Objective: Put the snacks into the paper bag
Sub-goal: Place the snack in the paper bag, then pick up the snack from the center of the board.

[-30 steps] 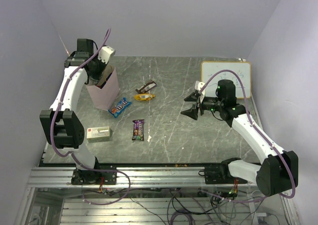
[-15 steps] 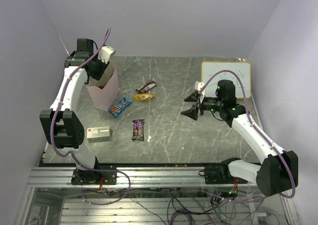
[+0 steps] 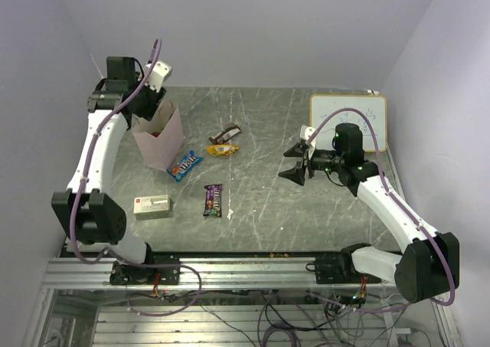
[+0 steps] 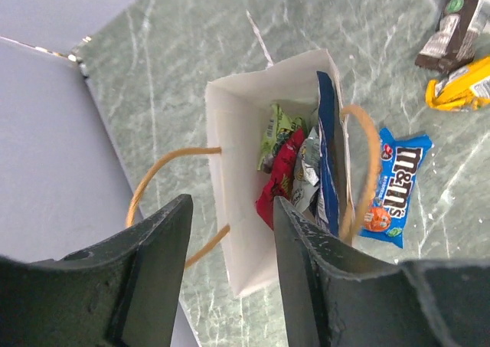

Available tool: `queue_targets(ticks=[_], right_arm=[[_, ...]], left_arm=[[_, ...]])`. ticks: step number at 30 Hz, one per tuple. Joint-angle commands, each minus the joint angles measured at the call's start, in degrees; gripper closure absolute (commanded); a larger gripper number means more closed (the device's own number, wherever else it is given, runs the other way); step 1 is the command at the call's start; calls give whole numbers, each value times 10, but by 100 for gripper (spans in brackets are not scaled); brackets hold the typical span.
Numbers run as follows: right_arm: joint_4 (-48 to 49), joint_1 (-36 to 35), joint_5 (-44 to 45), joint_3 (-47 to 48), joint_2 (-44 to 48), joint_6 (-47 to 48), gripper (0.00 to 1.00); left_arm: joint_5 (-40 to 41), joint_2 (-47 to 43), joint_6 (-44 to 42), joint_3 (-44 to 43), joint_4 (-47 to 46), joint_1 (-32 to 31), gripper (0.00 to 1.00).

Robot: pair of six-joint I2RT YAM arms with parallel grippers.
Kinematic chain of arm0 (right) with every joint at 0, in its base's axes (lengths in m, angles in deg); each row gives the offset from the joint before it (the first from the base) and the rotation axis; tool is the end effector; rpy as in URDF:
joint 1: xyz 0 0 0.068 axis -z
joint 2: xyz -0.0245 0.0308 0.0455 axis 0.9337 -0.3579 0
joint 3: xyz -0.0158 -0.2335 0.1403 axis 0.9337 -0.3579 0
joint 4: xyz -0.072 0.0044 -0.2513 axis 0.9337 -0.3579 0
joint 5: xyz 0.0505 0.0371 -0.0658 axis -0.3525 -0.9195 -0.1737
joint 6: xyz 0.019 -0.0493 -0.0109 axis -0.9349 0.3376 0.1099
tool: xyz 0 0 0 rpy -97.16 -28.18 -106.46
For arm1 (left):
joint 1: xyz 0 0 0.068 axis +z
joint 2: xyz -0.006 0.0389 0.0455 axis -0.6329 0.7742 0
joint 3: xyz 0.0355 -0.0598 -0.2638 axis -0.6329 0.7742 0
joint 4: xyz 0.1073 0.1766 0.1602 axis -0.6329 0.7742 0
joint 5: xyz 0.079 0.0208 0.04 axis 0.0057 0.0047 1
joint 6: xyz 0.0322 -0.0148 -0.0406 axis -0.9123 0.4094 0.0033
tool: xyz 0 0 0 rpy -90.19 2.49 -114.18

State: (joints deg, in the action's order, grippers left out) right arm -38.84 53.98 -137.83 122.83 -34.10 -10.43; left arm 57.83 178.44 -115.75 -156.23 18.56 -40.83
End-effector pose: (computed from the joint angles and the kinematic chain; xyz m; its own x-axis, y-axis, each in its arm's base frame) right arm 0.2302 0.0918 0.2803 -0.0382 -0.2943 -0.9549 -0.9599 0.2763 -0.0468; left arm 0.3463 -0.0129 0.3801 -0.5298 0.4913 -0.6913 0.4037 0.8629 0.3040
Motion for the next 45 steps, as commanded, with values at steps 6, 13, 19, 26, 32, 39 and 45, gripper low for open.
queue_targets(ticks=[6,13,19,26,32,39,45], right_arm=[[16,7,6,-9,5,-14,32],[22,9,14,-10,7,-21,28],[24,10,24,-7,6,-28,15],[33,14,45,-8,15,-40,0],[29,20,51,-5,15,-38,0],[27,36,41,-7,17,-38,0],[26,42,39,-9,16,-35,0]], left_arm=[[30,-142,11,67,-71,5,33],[6,-226,38,108,-88,6,1],[-102,-259,63,114,-47,5,1],[-213,-287,19,147,7,-7,1],[-137,-269,-32,182,55,-132,4],[-67,-202,-72,235,52,-259,5],[-73,-111,-118,247,43,-277,7]])
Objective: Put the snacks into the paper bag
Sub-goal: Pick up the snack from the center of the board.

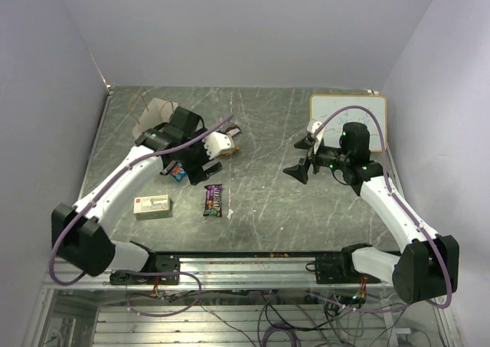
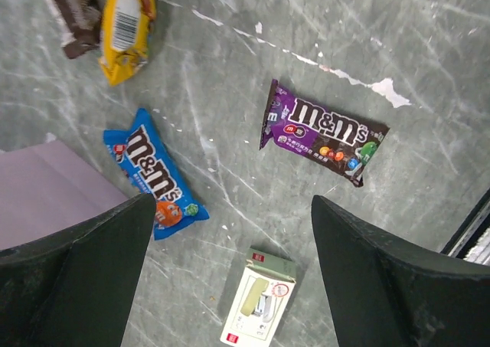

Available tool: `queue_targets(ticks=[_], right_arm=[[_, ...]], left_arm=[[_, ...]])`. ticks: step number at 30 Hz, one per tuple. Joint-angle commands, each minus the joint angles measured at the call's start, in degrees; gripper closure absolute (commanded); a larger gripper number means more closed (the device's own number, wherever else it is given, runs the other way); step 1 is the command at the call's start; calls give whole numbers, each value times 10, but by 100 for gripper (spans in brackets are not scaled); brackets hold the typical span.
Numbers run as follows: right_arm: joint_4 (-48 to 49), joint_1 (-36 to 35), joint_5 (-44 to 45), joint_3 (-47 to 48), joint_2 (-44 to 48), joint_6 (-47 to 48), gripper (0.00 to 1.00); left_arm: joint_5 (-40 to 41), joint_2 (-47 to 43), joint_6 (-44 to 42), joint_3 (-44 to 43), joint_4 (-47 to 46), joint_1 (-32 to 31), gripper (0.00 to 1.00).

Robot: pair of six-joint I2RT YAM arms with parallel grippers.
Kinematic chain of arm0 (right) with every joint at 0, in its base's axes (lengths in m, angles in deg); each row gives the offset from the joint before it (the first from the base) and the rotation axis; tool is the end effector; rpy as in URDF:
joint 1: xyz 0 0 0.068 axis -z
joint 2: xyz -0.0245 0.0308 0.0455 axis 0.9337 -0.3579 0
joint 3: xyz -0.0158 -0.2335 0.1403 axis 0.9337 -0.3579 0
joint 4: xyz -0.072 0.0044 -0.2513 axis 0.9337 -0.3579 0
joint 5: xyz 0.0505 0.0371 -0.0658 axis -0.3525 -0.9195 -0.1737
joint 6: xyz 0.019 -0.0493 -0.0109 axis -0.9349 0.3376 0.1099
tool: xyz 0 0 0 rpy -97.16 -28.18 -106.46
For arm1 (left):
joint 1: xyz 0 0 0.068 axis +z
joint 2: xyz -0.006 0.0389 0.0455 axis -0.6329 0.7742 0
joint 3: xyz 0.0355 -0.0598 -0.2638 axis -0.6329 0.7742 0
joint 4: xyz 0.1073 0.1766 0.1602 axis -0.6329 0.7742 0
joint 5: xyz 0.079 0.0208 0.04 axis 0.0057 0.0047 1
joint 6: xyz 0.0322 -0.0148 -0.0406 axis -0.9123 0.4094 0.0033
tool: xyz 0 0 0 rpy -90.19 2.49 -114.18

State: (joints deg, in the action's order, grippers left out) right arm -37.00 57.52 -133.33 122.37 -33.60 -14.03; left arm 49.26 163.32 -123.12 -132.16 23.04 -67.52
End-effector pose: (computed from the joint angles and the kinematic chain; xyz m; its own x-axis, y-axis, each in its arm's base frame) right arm 0.2372 0.0760 0.2812 -0.0966 -0.2921 -0.9515 -0.9088 0.4157 -0.0353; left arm 0.2308 -0.1339 0.3170 -0.2381 0.7748 -0.5857 0.8944 0.4099 0.1787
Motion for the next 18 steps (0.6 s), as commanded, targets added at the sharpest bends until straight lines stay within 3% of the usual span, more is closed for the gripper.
queue_targets(ticks=[1,18], right_arm=[[8,7,-6,-4,11,1,0],[7,10,-16,-6,8,3,0]], left_arm=[[12,54,-54,6,-2,-10,7],[-4,255,-166,-20,9,-9,19]])
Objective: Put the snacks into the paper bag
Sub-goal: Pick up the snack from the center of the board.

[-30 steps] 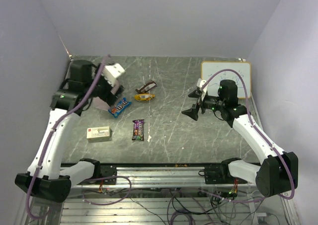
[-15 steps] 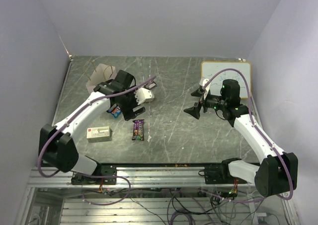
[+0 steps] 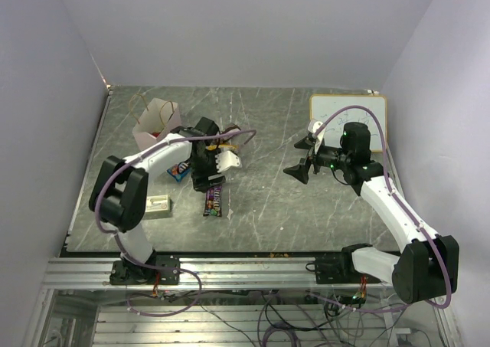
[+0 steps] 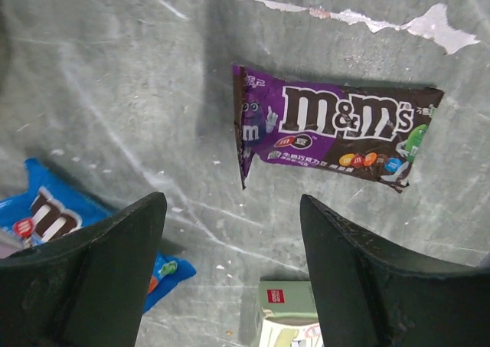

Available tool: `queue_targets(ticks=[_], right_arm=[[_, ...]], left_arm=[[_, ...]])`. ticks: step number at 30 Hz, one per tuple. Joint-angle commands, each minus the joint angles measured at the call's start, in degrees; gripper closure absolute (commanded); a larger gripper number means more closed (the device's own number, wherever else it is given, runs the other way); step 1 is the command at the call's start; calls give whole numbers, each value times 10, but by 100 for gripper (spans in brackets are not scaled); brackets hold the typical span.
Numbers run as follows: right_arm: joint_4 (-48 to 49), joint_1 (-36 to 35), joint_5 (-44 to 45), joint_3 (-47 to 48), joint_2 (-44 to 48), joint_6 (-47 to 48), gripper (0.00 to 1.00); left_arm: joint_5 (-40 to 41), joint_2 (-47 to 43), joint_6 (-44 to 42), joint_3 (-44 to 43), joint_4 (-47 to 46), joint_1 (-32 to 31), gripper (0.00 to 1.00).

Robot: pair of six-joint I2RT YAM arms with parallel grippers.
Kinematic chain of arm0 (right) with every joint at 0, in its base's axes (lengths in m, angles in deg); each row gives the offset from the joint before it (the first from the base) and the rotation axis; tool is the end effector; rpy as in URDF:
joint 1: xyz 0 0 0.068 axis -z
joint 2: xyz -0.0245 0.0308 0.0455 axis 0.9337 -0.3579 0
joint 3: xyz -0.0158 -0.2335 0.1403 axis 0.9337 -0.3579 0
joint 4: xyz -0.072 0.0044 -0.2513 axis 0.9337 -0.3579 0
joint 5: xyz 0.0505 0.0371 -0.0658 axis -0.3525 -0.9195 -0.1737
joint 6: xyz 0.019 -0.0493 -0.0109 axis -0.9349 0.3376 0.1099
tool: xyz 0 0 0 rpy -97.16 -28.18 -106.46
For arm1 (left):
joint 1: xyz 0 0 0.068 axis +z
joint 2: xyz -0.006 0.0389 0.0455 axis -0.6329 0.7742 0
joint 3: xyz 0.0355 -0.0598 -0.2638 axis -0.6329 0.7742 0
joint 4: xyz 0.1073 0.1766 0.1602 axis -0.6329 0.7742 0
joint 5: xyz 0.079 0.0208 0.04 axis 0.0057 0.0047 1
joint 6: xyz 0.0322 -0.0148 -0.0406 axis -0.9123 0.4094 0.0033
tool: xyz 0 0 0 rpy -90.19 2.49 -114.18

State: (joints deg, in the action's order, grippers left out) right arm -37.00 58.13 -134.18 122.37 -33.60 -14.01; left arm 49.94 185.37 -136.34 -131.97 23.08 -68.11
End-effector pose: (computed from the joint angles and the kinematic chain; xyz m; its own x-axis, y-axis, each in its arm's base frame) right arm 0.2375 0.0737 0.2814 -0.0969 -0.2859 -0.9533 -0.9099 0.4136 -0.0316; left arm 0.2802 -0.1638 0.2085 -0.1672 0.9325 -0.3200 0.9826 0.1841 0.0231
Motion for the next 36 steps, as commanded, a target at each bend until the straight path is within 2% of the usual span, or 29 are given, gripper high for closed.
queue_targets(ticks=[1,8,17,28,36], right_arm=[[6,5,-8,-5,8,4,0],[7,6,-11,-8,10,5,0],[8,5,-17,-8,8,4,0],[8,6,-17,-9,9,4,0],[8,6,-16,-8,11,5,0]], left_arm=[[-14,45,-38,-25,13,-3,20],[-33,92,-48,-38,20,-3,29],[-53,102,-52,-41,17,-2,40],[-58,98,-51,-45,29,-3,64],[-84,55,-38,-50,45,-3,93]])
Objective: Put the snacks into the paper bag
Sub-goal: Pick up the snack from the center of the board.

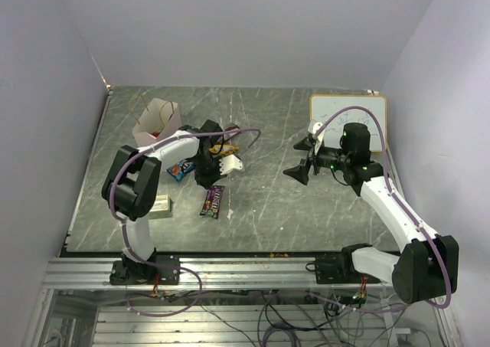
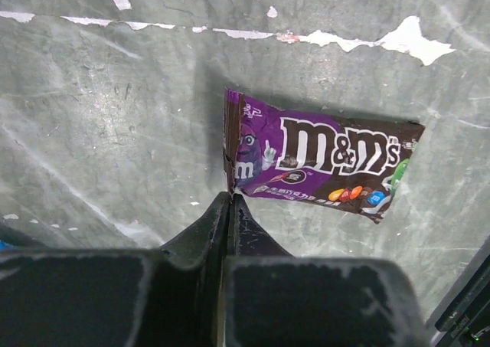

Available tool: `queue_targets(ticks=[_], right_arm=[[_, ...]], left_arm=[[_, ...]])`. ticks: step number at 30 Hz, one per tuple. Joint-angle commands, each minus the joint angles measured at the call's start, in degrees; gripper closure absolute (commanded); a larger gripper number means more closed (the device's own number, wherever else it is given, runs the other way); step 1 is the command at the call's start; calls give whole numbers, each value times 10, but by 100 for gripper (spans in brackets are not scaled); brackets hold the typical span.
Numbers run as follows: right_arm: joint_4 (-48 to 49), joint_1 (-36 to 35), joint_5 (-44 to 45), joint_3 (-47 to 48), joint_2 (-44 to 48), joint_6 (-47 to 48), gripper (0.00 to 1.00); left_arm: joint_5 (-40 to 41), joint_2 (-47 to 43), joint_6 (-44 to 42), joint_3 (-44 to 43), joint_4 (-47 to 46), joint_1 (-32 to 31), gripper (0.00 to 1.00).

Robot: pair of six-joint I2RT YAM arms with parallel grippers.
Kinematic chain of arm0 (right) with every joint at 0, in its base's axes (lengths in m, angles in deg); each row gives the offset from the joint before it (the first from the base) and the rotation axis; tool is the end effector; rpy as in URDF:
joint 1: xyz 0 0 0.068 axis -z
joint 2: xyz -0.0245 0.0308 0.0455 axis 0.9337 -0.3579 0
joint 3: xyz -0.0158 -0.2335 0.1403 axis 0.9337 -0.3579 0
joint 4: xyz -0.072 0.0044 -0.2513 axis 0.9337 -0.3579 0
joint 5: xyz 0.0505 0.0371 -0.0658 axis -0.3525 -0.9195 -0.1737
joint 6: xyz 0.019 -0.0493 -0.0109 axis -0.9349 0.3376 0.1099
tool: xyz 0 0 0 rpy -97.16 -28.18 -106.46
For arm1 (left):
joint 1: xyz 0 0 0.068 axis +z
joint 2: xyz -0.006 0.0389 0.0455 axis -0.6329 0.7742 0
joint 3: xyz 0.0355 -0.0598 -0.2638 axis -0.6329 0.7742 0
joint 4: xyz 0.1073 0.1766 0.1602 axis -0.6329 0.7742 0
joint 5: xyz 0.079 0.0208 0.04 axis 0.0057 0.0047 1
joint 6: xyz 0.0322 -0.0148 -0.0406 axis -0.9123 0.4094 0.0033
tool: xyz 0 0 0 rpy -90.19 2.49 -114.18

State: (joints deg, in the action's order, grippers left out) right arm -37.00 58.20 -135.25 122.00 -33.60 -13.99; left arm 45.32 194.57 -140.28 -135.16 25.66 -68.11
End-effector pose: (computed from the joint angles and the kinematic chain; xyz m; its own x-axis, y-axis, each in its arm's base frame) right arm 0.2366 0.0737 0.2794 -0.0999 -0.2804 -0.9547 -0.9164 0.3998 -0.0215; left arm 0.2942 -0.1746 0.1725 -0.1397 0.9452 -0.2951 0.9866 0.1074 -0.1230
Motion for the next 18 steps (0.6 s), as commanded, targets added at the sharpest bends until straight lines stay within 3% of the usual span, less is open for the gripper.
queue_targets(ticks=[1,18], right_arm=[[7,5,-6,-4,11,5,0],[7,7,-3,-4,19,5,0]], left_arm=[[-39,-46,5,-17,19,-3,93],[19,-221,110,-21,42,-3,93]])
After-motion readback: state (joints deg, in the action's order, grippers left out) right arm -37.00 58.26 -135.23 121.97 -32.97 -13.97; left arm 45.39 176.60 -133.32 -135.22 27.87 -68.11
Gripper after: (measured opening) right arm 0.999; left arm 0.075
